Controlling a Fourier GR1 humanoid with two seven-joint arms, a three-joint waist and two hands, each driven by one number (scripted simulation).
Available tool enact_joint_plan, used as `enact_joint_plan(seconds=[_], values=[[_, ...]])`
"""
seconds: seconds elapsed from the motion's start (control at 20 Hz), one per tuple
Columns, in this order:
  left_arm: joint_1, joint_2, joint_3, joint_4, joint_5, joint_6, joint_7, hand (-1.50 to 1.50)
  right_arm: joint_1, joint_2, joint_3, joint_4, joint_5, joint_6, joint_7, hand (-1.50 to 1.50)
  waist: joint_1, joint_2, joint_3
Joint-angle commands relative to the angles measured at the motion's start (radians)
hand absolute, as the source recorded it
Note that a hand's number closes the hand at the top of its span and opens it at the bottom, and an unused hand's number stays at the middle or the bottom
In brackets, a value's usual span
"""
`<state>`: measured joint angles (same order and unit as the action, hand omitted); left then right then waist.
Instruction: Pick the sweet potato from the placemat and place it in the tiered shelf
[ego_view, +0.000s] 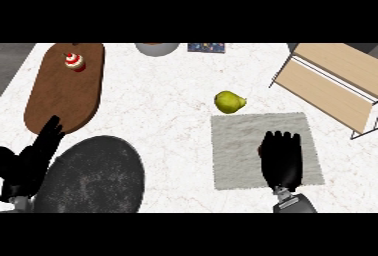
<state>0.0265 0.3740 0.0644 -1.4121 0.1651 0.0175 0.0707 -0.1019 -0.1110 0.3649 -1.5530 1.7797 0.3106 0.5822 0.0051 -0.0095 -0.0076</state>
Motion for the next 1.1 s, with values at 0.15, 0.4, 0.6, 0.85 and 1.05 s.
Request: enact_joint_plan(seconds=[0.15, 0.4, 0.6, 0.85, 1.05], values=[[-0.029, 0.004, 0.046, 0.07, -0.013, -0.034, -0.037, 0.0, 0.006, -0.105, -0.017, 0.034, 0.022, -0.054, -0.078, 1.5, -0.006, 0.01, 0.007], [0.01, -0.019, 0.047, 0.033, -0.012, -0.052, -0.039, 0.0, 0.013, -0.095, 0.035, 0.045, 0.084, -0.16, -0.046, 1.5, -0.003, 0.009, 0.008], [0.028, -0.005, 0.048, -0.021, -0.007, -0.049, 0.013, 0.0, -0.066, 0.044, -0.15, 0.006, -0.147, -0.077, -0.059, 1.5, 0.004, 0.01, 0.009], [0.002, -0.006, 0.041, -0.026, -0.005, -0.057, 0.02, 0.0, -0.254, 0.109, -0.317, 0.003, -0.461, -0.008, 0.046, 1.5, 0.016, 0.012, 0.009], [-0.019, -0.042, 0.031, -0.013, -0.028, -0.023, 0.045, 0.0, -0.349, 0.11, -0.32, -0.08, -0.499, 0.076, 0.129, 1.5, -0.003, 0.008, 0.008]])
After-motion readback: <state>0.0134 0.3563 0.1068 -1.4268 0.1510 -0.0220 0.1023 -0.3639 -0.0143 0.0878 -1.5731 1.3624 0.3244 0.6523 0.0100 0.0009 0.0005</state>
